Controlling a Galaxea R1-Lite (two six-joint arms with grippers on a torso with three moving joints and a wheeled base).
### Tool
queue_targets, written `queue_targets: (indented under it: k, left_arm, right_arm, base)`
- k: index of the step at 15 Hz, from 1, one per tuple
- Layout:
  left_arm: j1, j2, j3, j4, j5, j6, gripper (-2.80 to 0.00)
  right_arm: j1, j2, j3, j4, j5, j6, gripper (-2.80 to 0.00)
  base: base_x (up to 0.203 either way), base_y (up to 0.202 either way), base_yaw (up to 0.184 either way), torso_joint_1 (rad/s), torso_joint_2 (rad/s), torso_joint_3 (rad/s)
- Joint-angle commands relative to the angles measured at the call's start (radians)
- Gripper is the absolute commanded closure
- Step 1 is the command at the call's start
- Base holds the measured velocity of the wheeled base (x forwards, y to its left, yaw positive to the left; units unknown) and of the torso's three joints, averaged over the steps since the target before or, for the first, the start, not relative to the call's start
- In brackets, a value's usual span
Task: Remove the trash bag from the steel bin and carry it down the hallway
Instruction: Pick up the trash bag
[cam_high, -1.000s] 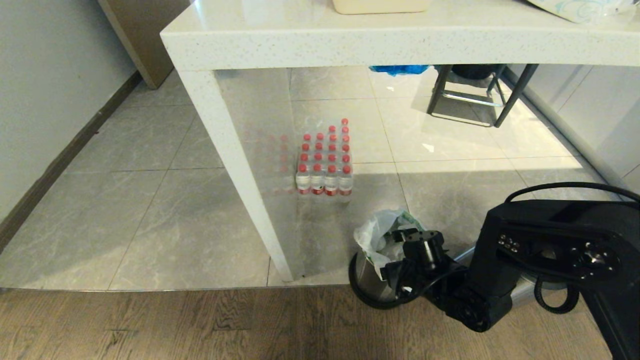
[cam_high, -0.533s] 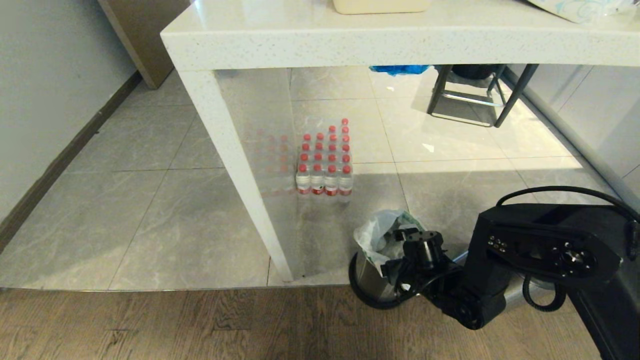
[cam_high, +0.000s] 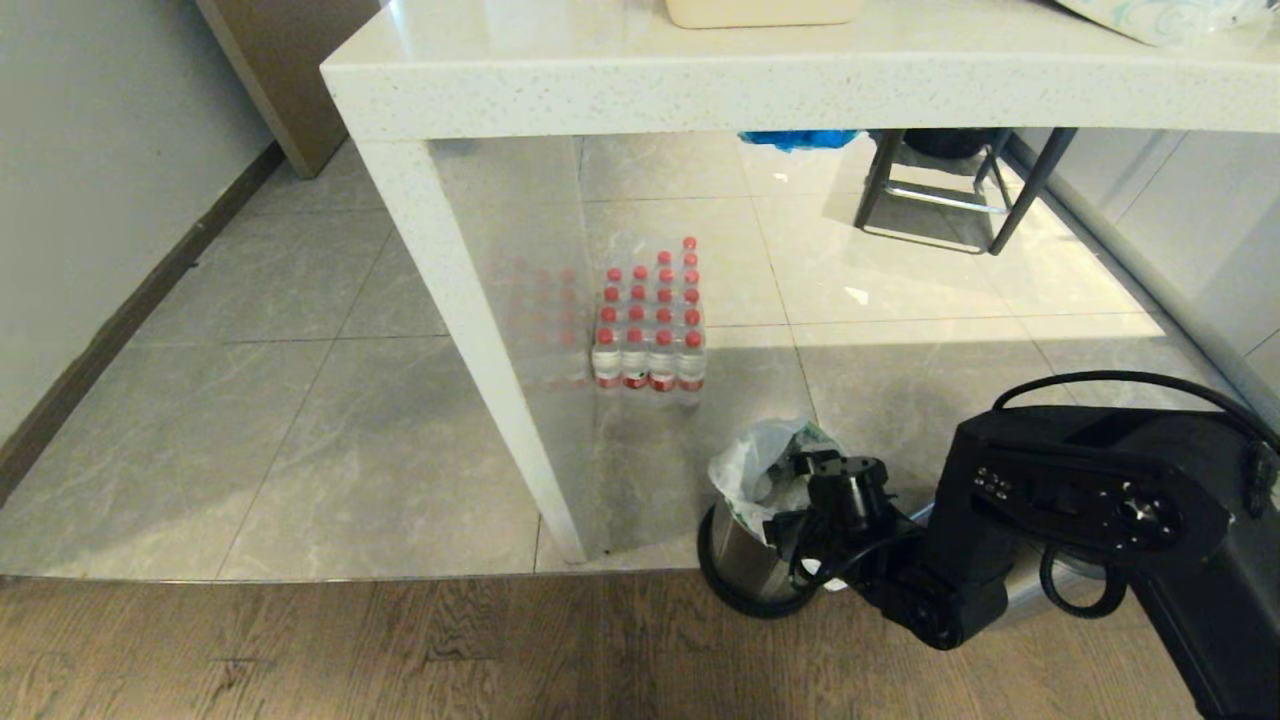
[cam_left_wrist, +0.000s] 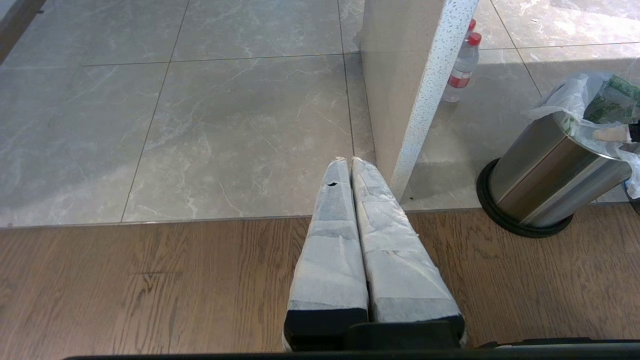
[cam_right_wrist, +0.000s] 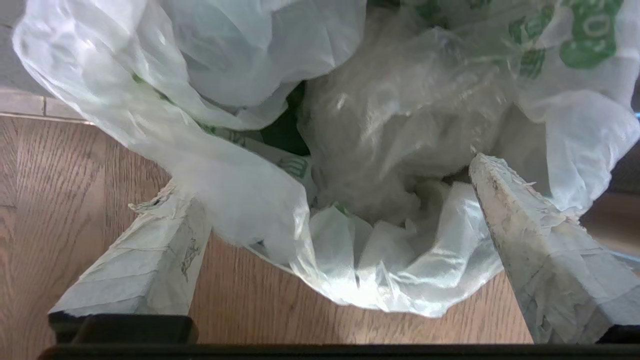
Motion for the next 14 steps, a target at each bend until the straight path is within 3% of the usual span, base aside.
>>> queue_targets:
  k: [1, 3, 4, 14]
  left_arm:
    - [0.0, 0.0, 0.0, -0.001, 0.0, -0.001, 0.0]
    - [0.0, 0.0, 0.0, -0.001, 0.0, -0.001, 0.0]
    - [0.0, 0.0, 0.0, -0.001, 0.0, -0.001, 0.0]
    - [0.0, 0.0, 0.0, -0.001, 0.0, -0.001, 0.0]
  right_arm:
    - [0.0, 0.009, -0.015, -0.007, -0.003, 0.003, -2.8]
    - [0.0, 0.01, -0.02, -0.007, -0.001, 0.005, -2.8]
    - [0.0, 0.011, -0.026, -0.007, 0.002, 0.004, 0.0]
    - [0.002, 0.015, -0.028, -0.023, 0.003, 0.039, 0.0]
  base:
    - [0.0, 0.0, 0.0, 0.0, 0.0, 0.0]
    - [0.0, 0.0, 0.0, 0.0, 0.0, 0.0]
    - [0.0, 0.0, 0.0, 0.0, 0.0, 0.0]
    - [0.0, 0.0, 0.0, 0.0, 0.0, 0.0]
